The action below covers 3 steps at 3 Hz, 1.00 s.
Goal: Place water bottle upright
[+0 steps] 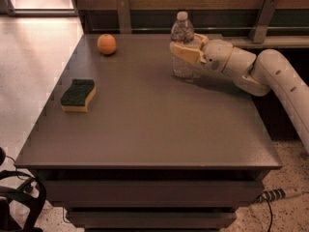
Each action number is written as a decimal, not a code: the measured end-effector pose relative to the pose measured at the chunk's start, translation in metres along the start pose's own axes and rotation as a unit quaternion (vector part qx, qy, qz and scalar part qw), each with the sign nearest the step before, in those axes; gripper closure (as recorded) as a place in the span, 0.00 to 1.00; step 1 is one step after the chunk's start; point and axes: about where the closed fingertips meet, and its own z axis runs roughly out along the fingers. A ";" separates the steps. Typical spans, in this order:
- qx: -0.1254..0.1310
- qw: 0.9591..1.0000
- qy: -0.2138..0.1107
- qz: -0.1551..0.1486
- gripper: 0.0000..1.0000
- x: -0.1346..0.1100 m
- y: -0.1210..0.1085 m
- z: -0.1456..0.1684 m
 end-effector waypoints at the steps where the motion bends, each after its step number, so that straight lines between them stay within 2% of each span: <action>1: 0.009 1.000 0.005 0.006 1.00 0.011 -0.003 -0.006; 2: 0.013 1.000 0.007 0.008 1.00 0.014 -0.004 -0.009; 3: 0.013 1.000 0.007 0.008 0.84 0.012 -0.004 -0.008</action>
Offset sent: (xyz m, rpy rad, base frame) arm 0.0002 -0.0319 -0.0445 0.0040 0.0685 -0.0771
